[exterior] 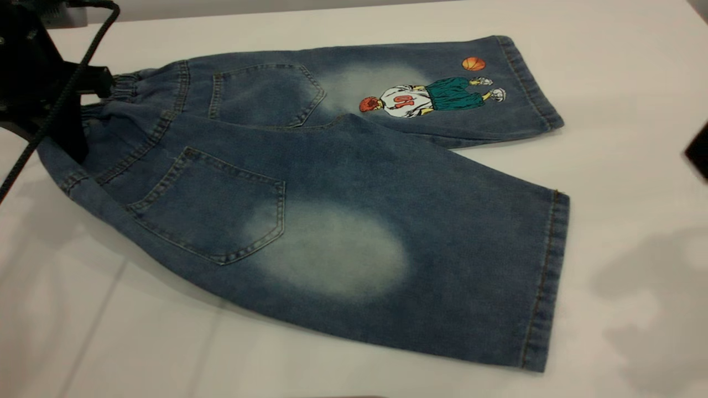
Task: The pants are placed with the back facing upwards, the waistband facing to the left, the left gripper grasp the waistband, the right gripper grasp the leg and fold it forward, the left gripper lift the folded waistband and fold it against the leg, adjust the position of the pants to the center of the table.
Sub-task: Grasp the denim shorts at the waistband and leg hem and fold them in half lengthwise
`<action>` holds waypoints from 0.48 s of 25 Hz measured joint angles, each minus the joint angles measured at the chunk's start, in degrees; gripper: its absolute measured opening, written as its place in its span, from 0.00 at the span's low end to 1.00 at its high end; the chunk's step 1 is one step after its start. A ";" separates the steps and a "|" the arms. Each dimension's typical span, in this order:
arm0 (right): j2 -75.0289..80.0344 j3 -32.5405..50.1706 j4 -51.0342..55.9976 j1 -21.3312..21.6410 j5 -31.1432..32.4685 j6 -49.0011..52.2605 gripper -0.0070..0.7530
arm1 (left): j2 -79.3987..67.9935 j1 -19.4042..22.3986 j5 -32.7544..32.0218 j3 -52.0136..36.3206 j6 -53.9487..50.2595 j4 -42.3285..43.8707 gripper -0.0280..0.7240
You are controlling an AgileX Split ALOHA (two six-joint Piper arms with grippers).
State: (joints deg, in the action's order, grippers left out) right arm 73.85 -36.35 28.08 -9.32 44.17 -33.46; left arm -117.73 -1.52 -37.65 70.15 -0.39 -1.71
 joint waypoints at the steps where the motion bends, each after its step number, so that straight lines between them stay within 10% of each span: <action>1: 1.11 -0.06 0.00 -1.92 -1.76 -0.35 0.75 | 0.00 0.00 -0.05 0.00 0.00 0.00 0.16; 12: 19.32 -0.23 -0.17 -17.70 -13.03 7.00 0.75 | 0.00 0.00 -0.17 0.00 0.39 -0.05 0.16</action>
State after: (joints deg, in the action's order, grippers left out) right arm 93.17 -36.58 27.91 -27.01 31.14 -26.46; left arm -117.73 -1.52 -37.82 70.15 0.00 -1.77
